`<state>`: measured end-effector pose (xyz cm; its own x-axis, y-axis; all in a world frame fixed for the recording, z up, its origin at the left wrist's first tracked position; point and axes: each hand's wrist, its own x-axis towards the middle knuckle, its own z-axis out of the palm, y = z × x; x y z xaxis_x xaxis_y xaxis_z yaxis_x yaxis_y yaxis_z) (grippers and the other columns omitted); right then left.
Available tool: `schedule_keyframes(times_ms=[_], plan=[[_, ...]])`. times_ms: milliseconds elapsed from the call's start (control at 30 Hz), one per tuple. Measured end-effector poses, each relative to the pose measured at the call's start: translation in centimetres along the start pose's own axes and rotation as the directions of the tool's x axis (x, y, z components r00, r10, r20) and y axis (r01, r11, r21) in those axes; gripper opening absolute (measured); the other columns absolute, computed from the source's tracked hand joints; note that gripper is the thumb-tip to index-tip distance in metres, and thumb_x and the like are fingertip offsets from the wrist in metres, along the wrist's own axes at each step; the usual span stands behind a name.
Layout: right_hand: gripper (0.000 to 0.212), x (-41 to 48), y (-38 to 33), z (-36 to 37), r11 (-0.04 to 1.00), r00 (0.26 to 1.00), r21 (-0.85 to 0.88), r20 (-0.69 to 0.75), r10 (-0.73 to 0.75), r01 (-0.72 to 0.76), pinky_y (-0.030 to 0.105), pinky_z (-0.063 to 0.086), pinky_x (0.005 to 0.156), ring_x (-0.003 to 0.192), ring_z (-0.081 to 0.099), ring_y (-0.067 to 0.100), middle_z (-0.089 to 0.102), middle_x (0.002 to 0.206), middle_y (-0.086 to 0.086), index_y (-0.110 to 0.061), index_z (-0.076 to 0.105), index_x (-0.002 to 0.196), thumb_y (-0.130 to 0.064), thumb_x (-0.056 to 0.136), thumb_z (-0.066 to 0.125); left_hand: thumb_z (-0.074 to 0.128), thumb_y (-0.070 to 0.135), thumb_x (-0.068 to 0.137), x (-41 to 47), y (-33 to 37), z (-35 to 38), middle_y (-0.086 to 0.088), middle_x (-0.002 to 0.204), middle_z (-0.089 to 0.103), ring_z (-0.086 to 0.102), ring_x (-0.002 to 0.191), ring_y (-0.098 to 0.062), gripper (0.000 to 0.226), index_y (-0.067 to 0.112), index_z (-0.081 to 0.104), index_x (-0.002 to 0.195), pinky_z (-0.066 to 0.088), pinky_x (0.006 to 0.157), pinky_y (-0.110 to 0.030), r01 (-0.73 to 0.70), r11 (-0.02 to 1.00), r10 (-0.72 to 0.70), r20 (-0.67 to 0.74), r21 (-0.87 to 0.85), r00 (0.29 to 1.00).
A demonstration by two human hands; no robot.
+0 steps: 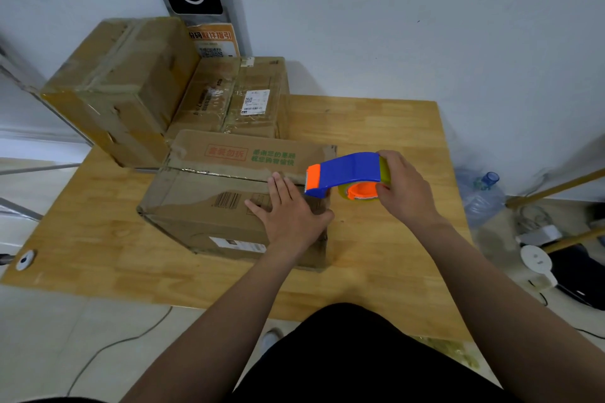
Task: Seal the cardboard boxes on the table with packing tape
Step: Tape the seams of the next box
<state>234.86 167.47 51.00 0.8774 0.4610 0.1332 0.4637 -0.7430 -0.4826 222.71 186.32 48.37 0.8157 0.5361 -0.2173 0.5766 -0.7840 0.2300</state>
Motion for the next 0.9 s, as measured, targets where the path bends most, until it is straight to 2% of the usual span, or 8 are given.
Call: schedule_keyframes(times_ms=[167, 300, 400, 500, 600, 700, 800, 900], plan=[[0.057, -0.5, 0.8, -0.1, 0.998, 0.998, -0.006, -0.009, -0.065, 0.065, 0.041, 0.049, 0.070, 0.113, 0.055, 0.024, 0.051, 0.130, -0.005, -0.027, 0.040, 0.133, -0.010, 0.084, 0.065, 0.032, 0.082, 0.084, -0.1, 0.1, 0.4, -0.011, 0.170, -0.016, -0.019, 0.156, -0.023, 0.116, 0.004, -0.004, 0.162, -0.009, 0.110, -0.081, 0.004, 0.999, -0.005, 0.018, 0.051, 1.000], [0.054, -0.8, 4.1, -1.6, 0.999, 0.994, 0.041, -0.109, -0.013, 0.017, 0.042, 0.048, 0.074, 0.111, 0.058, 0.032, 0.055, 0.126, 0.003, -0.021, 0.045, 0.129, -0.003, 0.081, 0.061, 0.031, 0.081, 0.086, 0.4, 0.2, 0.1, -0.010, 0.169, -0.023, -0.024, 0.155, -0.025, 0.114, 0.007, -0.011, 0.162, -0.012, 0.108, -0.082, 0.021, 0.999, -0.025, 0.089, 0.050, 0.996], [0.049, -1.8, 6.2, -2.1, 0.999, 0.992, 0.032, -0.121, 0.021, -0.017, 0.040, 0.046, 0.071, 0.110, 0.058, 0.032, 0.056, 0.124, 0.005, -0.018, 0.046, 0.128, -0.003, 0.084, 0.060, 0.026, 0.081, 0.089, 0.4, 0.7, 0.2, -0.010, 0.168, -0.025, -0.025, 0.154, -0.026, 0.110, 0.008, -0.014, 0.161, -0.011, 0.106, -0.084, 0.007, 0.996, -0.016, 0.103, 0.085, 0.995], [0.049, -2.2, 6.5, -1.2, 0.999, 0.994, 0.054, -0.109, 0.000, 0.006, 0.045, 0.051, 0.071, 0.110, 0.057, 0.032, 0.054, 0.124, 0.004, -0.018, 0.044, 0.128, -0.005, 0.084, 0.061, 0.024, 0.079, 0.092, 0.4, 0.8, 0.4, -0.007, 0.168, -0.027, -0.026, 0.154, -0.025, 0.103, 0.012, -0.015, 0.161, -0.012, 0.105, -0.083, -0.009, 0.996, -0.002, 0.114, 0.093, 0.993], [0.052, -1.9, 6.8, -0.9, 0.999, 0.997, 0.035, -0.076, 0.011, -0.008, 0.050, 0.053, 0.073, 0.112, 0.057, 0.033, 0.053, 0.126, 0.004, -0.020, 0.042, 0.130, -0.006, 0.084, 0.061, 0.028, 0.074, 0.095, 0.9, 0.9, 0.0, -0.006, 0.166, -0.030, -0.029, 0.153, -0.025, 0.100, 0.014, -0.017, 0.160, -0.016, 0.109, -0.077, -0.025, 0.997, 0.014, 0.165, 0.068, 0.986], [0.058, -1.7, 7.0, -0.9, 0.998, 0.997, 0.047, -0.077, 0.031, -0.028, 0.046, 0.051, 0.078, 0.118, 0.056, 0.033, 0.054, 0.133, 0.005, -0.019, 0.041, 0.138, -0.005, 0.085, 0.059, 0.028, 0.064, 0.101, 1.1, 1.7, 0.3, -0.006, 0.167, -0.028, -0.027, 0.154, -0.021, 0.091, 0.012, -0.016, 0.161, -0.016, 0.117, -0.068, -0.107, 0.993, 0.097, 0.158, 0.054, 0.983], [0.070, -1.8, 7.3, -1.1, 0.994, 0.997, 0.110, -0.073, 0.031, -0.023, 0.046, 0.052, 0.085, 0.125, 0.052, 0.026, 0.051, 0.142, 0.003, -0.027, 0.031, 0.149, -0.012, 0.089, 0.064, 0.027, 0.059, 0.104, 1.2, 2.4, 0.4, -0.005, 0.168, -0.024, -0.024, 0.155, -0.020, 0.085, 0.011, -0.012, 0.162, -0.016, 0.120, -0.061, -0.138, 0.989, 0.132, 0.112, 0.046, 0.985], [0.088, -1.9, 7.8, -1.6, 0.984, 0.994, 0.151, -0.075, -0.081, 0.092, 0.045, 0.054, 0.077, 0.115, 0.054, 0.024, 0.051, 0.129, 0.001, -0.041, 0.021, 0.154, -0.007, 0.086, 0.066, 0.025, 0.050, 0.107, 1.2, 3.0, 0.5, -0.003, 0.169, -0.023, -0.023, 0.155, -0.018, 0.075, 0.013, -0.011, 0.163, -0.014, 0.122, -0.058, -0.185, 0.981, 0.178, 0.106, 0.060, 0.978]])
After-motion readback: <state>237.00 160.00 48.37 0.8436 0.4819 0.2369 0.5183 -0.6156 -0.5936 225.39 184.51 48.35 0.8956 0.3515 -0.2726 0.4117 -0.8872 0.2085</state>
